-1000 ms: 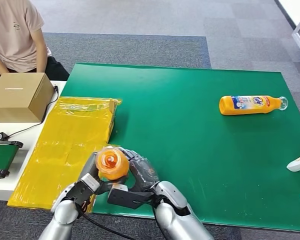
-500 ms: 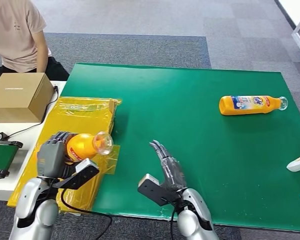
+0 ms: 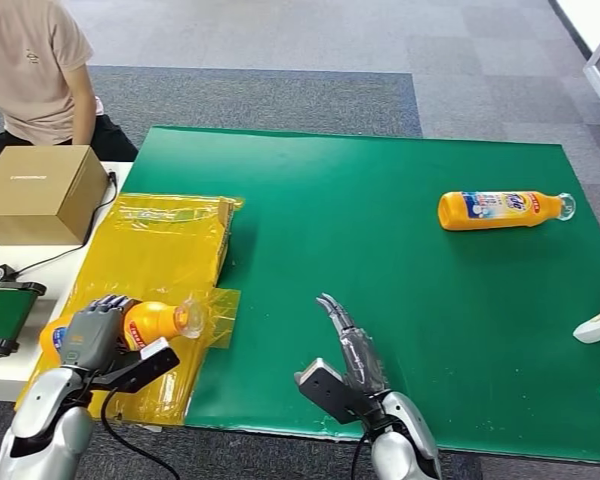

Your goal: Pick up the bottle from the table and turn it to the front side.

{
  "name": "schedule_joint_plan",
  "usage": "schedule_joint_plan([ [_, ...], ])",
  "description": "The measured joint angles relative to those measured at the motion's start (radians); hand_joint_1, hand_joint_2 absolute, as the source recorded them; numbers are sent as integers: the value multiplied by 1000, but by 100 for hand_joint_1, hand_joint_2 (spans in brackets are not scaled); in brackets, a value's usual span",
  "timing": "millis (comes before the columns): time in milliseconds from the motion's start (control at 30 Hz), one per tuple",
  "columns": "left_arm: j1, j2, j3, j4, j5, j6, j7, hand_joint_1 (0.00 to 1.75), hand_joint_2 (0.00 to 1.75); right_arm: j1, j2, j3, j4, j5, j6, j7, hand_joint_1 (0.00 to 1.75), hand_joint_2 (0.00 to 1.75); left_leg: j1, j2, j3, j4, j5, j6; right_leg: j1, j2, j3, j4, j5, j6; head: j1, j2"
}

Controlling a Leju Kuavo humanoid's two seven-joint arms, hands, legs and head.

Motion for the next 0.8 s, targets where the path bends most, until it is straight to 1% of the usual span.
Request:
schedule_joint_plan([
  [33,-13,5,-1,17,-2,5,-6,174,175,0,0,0,4,-2,2,-3,0,175,0,0,0,0,0,0,0,0,0,0,0,0,0,0],
  [67,-26,9,-3,35,-4,9,-12,148,175,-1,1,0,8,-5,4,-5,0,175,0,0,0,0,0,0,0,0,0,0,0,0,0,0],
  [167,-57,21,-14,81,-6,15,-29,26,175,-3,1,0,21,-13,7,-13,0,175,0,0,0,0,0,0,0,0,1,0,0,0,0,0],
  [200,-66,24,-21,96,-2,14,-38,8,175,-4,1,1,26,-16,8,-16,0,175,0,0,0,0,0,0,0,0,1,0,0,0,0,0],
  [300,-85,35,-47,137,14,15,-58,0,175,-8,1,6,42,-24,11,-24,0,175,0,0,0,0,0,0,0,0,1,0,1,0,0,0],
  [433,-88,36,-81,164,18,35,-59,0,0,-11,1,8,55,-32,11,-25,0,175,0,0,0,0,0,0,0,0,0,0,1,0,0,0],
  [500,-83,36,-90,167,40,43,-63,0,0,-11,1,8,58,-36,9,-24,0,175,0,0,0,0,0,0,0,0,0,0,1,0,0,0],
  [633,-54,33,-93,137,125,49,-88,0,175,-10,1,6,58,-46,5,-16,0,175,0,0,0,0,0,0,0,0,0,0,0,0,0,0],
  [800,7,19,-65,41,210,52,-112,0,175,-5,1,-3,45,-55,-1,0,0,175,0,0,0,0,0,0,0,0,-1,0,0,0,0,0],
])
